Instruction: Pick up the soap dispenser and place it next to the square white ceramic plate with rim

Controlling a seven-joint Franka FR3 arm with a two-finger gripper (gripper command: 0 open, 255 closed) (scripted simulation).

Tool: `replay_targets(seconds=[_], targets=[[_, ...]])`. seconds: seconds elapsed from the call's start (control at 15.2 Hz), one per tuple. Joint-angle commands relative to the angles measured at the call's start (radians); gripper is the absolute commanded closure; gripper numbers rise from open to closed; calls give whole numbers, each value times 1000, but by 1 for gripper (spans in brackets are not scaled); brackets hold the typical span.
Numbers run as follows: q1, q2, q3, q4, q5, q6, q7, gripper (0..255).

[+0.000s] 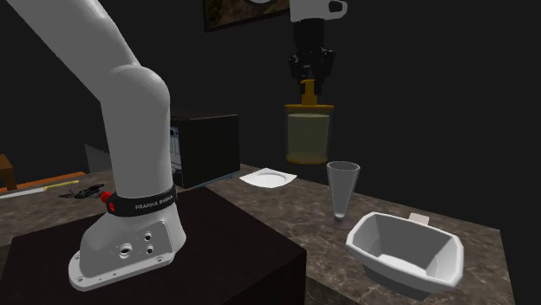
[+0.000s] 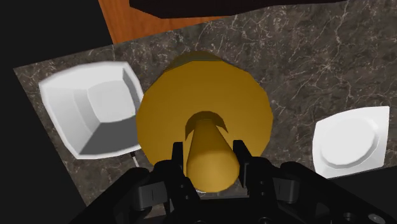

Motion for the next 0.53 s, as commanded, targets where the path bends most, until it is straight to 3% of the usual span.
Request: replay_targets(seconds=[0.0, 0.46], targets=[[22, 26, 36, 13, 18, 13, 47, 255], [85, 176, 146, 137, 61, 36, 193, 255]])
